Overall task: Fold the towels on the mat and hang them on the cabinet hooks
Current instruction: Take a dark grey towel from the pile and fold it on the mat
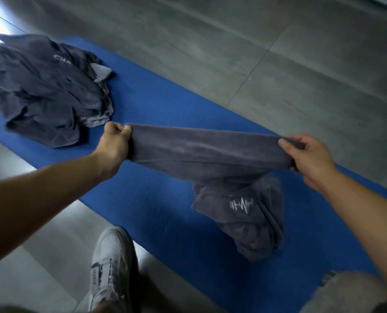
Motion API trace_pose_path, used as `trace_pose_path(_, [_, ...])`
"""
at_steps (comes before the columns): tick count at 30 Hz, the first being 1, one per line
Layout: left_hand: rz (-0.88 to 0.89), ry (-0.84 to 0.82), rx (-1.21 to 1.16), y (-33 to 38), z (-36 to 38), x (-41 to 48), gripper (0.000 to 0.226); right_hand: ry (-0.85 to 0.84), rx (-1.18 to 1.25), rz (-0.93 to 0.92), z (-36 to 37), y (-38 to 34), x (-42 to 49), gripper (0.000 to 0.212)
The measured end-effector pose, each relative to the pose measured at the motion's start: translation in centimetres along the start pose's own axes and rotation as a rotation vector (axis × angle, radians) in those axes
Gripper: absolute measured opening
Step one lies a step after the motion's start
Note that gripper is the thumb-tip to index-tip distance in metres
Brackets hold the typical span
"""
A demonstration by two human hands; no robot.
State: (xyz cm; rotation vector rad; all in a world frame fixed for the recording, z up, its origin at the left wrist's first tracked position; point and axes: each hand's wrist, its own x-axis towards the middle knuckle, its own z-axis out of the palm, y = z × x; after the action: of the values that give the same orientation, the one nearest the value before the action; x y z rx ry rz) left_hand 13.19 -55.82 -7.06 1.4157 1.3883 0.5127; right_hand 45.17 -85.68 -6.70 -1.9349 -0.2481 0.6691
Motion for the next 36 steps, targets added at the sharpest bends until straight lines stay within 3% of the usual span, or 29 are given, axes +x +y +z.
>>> trace_pose_path(6, [-0.159, 0.056, -0.182, -7.0, -0.5, -1.7, 0.018, -0.211, 0.196, 0.195, 2.6, -2.4, 1.8, 0.008])
trace_pose_path(10, [-0.376, -0.069, -0.499, -10.4, -0.5, -0.4, 0.017, -0.375, 0.192, 0.272, 8.0, -3.5, 3.9, 0.013])
trace_pose_path(12, [-0.435, -0.167, -0.587, -11.3, -0.8, 0.1, 0.025, -0.356, 0.069, 0.242, 11.5, -3.6, 5.0, 0.02])
trace_pose_path(14, [-0.45, -0.169, -0.585, -12.1, -1.3, 0.8, 0.018, -0.261, 0.019, 0.185, 15.1, -3.9, 6.4, 0.017])
trace_pose_path(19, [-0.408, 0.055, -0.681, -13.6, -3.6, 3.9, 0.026, -0.024, -0.076, -0.03, 23.3, -6.1, 11.0, 0.028])
trace_pose_path(23, [-0.341, 0.295, -0.457, -15.5, -6.4, 7.3, 0.029, -0.024, -0.392, -0.271, 29.8, -7.5, 14.5, 0.044])
trace_pose_path(27, [-0.344, 0.416, -0.241, -16.6, -8.0, 9.9, 0.031, -0.149, -0.295, -0.225, 37.7, -8.3, 16.5, 0.03])
trace_pose_path(31, [-0.351, 0.404, -0.061, -15.9, -8.0, 10.4, 0.019, -0.28, -0.257, -0.139, 41.9, -7.7, 17.3, 0.043])
trace_pose_path(34, [-0.311, 0.301, 0.254, -14.0, -6.9, 9.5, 0.067, -0.281, -0.486, -0.194, 39.9, -6.1, 16.9, 0.054])
trace_pose_path(36, [-0.175, 0.309, 0.526, -12.7, -5.9, 8.8, 0.087, -0.227, -0.608, -0.242, 37.1, -4.7, 16.2, 0.05])
